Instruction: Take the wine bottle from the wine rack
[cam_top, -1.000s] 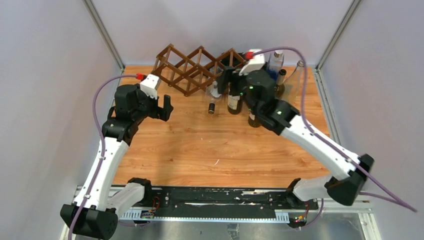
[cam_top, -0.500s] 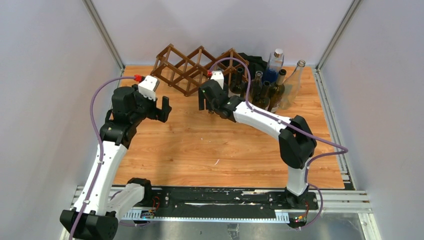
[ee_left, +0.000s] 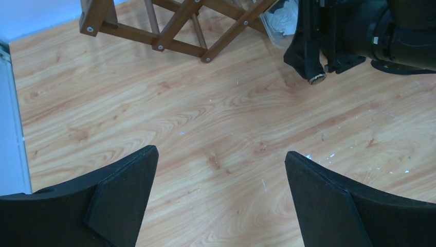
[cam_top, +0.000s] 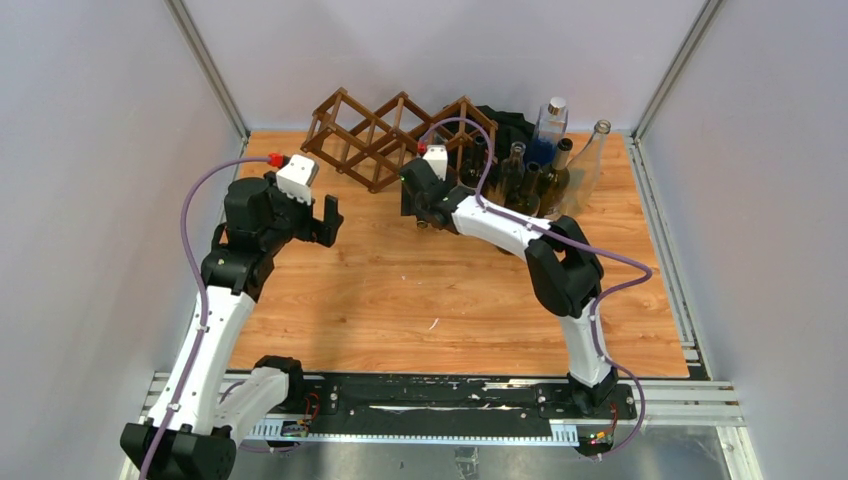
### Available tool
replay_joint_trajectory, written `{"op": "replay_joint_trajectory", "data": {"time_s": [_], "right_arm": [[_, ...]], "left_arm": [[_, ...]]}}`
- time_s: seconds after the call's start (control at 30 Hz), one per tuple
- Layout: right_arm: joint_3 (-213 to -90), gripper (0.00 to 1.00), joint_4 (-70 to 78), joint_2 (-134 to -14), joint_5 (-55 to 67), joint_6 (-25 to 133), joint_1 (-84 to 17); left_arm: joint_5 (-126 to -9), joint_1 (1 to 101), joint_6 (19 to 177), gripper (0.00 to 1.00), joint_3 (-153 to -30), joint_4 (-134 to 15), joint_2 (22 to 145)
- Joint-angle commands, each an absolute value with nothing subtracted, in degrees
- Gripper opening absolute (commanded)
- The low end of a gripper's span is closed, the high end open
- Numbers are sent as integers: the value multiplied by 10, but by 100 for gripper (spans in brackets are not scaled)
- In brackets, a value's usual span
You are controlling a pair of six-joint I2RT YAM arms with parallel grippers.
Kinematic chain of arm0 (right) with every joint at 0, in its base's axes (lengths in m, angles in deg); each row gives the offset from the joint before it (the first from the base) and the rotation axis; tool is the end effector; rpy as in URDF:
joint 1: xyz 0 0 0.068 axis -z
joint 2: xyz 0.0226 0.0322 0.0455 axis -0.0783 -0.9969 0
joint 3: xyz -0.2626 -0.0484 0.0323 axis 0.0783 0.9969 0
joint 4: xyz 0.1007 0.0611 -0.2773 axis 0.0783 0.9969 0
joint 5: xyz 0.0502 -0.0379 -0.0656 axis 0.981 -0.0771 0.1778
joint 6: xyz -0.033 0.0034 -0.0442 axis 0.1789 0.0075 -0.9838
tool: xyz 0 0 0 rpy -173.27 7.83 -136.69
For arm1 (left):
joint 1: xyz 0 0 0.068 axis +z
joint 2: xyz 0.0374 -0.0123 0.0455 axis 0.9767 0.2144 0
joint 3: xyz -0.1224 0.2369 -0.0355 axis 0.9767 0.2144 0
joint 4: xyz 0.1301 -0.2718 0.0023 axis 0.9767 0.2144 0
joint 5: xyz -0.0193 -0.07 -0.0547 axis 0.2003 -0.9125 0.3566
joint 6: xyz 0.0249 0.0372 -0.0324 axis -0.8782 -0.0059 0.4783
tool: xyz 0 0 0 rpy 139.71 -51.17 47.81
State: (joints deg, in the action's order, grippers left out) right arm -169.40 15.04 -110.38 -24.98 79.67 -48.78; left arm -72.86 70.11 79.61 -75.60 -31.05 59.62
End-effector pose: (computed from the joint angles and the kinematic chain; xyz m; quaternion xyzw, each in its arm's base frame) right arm 0.3793 0.3488 0.2200 0.0033 0.8761 0.1332 0.4633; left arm 0.2397 -0.0404 0.3592 0.1688 0.8088 -0.1018 0.5540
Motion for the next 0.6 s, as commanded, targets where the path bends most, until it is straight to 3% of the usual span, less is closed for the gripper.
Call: {"op": "replay_joint_trajectory", "data": {"time_s": [0.0,0.4,0.57], "right_arm": [[-1729,67,150,-1140,-274,811,-486],[-1745,57,130,-1187,-301,790,-481],[-1742,40,99,-1193,-297,781,-480]], "left_arm": [[-715,707,802,100,-735,-329,586],[-718,707,814,100,-741,-327,578],[-720,707,815,100,-746,-320,578]]}}
